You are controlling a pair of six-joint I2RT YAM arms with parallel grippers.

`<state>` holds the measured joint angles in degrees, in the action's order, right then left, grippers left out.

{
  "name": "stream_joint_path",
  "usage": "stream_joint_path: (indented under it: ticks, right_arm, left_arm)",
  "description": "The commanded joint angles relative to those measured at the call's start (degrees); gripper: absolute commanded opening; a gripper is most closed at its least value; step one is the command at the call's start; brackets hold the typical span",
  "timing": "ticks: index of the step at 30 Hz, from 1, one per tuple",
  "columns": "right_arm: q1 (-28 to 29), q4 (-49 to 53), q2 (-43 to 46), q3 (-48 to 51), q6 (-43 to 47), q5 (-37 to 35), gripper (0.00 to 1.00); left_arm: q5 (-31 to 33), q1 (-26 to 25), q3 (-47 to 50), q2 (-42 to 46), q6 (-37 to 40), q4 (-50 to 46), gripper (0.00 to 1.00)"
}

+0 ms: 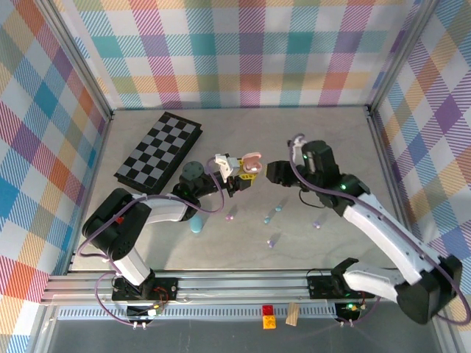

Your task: Insert wireless bluetooth earbuds into charging case

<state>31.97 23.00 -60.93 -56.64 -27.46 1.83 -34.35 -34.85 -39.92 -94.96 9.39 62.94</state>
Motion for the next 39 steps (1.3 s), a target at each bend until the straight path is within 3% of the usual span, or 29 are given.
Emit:
stream_joint_path:
  ticks: [1, 6, 11, 19, 26, 32, 39]
  right_arm:
    - [-3.9, -5.2, 3.8, 5.4, 0.9, -6.5, 0.48]
    - [-15.7, -7.4, 0.3, 9.6, -0.8, -4.7, 0.48]
    - [-23.6, -10.2, -12.8, 7.0, -0.7, -0.2, 0.49]
    - [-26.5, -12.6, -34.5, -4.0, -1.6, 3.0, 0.51]
    - [-28.1, -13.5, -47.3, -13.3, -6.7, 2.3, 0.51]
    - [-28.9, -13.6, -53.8, -18.8, -7.8, 0.7, 0.47]
    - [-31.1, -13.3, -55.2, -20.2, -6.7, -0.2, 0.46]
  left_arm:
    - [0.5, 0.0, 0.2, 2.0, -1.5, 2.2, 0.25]
    - [-0.9, 0.0, 0.5, 3.2, -1.3, 2.0, 0.25]
    - [-1.6, 0.0, 0.6, 5.1, 0.2, -0.8, 0.25]
    - [-0.2, 0.0, 1.9, 8.4, 2.6, -4.7, 0.25]
    - [0.2, 0.0, 2.8, 9.0, 3.1, -5.1, 0.26]
    - [0.2, 0.0, 2.6, 9.4, 4.0, -6.6, 0.26]
    - [-0.1, 0.0, 1.9, 10.4, 6.1, -10.4, 0.26]
